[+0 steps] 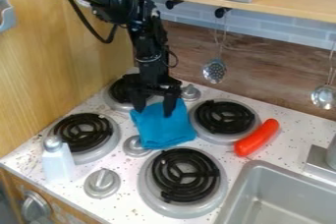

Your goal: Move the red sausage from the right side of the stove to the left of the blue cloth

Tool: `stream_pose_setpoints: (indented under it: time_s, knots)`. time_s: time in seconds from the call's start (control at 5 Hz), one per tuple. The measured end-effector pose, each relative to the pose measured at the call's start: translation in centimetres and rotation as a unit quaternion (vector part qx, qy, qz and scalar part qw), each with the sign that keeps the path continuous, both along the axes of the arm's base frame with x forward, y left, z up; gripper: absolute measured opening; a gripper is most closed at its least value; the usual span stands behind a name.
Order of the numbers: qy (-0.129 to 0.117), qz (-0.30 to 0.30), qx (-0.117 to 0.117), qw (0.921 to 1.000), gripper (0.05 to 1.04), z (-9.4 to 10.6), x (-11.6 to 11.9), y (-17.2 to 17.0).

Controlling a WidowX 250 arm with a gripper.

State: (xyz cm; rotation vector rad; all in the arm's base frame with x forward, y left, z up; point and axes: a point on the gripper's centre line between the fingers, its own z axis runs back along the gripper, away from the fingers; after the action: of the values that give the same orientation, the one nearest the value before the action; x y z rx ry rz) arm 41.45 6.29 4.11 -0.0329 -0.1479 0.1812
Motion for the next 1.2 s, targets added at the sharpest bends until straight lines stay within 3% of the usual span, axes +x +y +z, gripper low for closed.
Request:
stream_pose_setpoints:
  time_s: [0.4, 0.8, 1.0, 1.2]
  knots:
    - [0.03, 0.0, -0.006, 0.9995, 1.001, -2.3, -0.7, -0.2]
    - [0.029, -0.001, -0.005, 0.9996, 1.001, -2.3, -0.7, -0.2]
    - [0.017, -0.043, 0.022, 0.9987, 1.001, -2.2, -1.2, -2.4]
    - [-0.031, -0.114, 0.047, 0.9918, 1.001, 0.8, -1.3, -6.5]
